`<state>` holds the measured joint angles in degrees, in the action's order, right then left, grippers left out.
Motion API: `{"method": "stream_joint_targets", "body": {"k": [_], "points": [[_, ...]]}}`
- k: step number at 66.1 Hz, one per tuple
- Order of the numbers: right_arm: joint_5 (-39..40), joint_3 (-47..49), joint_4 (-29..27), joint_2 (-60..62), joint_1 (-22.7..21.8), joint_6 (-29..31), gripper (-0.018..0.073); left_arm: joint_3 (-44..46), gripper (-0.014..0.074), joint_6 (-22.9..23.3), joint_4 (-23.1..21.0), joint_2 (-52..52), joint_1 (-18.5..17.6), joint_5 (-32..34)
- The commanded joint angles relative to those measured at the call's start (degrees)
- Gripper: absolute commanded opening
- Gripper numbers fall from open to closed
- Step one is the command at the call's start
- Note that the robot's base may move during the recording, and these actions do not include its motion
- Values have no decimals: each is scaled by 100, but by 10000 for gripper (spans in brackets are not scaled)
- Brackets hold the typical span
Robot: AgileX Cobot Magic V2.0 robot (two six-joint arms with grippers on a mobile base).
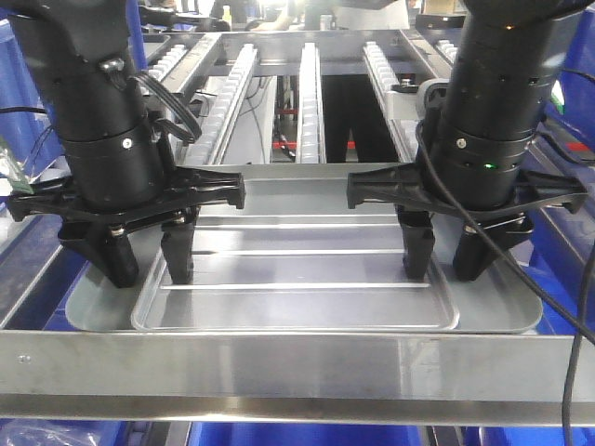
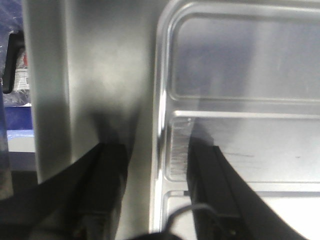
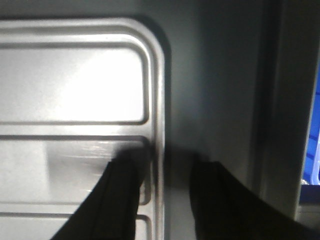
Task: Grab silver tray and place in blue box
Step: 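Open both grippers and close them on the tray's side rims, then lift the tray with both grippers and pull it toward the robot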
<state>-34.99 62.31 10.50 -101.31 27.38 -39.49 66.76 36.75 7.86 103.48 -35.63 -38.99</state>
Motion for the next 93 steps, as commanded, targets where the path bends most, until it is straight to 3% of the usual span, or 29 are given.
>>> {"method": "stream_joint_targets", "body": {"k": [1, 6, 15, 18, 63, 78, 93], "points": [[16, 125, 50, 200, 9, 20, 375, 118, 209, 53, -29, -215, -36, 23], [11, 125, 50, 200, 9, 25, 312, 118, 166, 53, -29, -215, -36, 11], [-13, 125, 50, 200, 9, 25, 121, 118, -15, 53, -29, -215, -36, -44], [-13, 125, 50, 200, 9, 25, 62, 118, -5, 53, -29, -215, -36, -69], [-5, 125, 50, 211, 9, 20, 62, 131, -7, 53, -29, -215, -36, -45], [-408, 404, 50, 571, 9, 14, 62, 628, -8, 61, -29, -402, -36, -898], [-957, 467, 50, 1141, 184, -311, 62, 707, -7, 279, 49, -981, -245, -1211]]}}
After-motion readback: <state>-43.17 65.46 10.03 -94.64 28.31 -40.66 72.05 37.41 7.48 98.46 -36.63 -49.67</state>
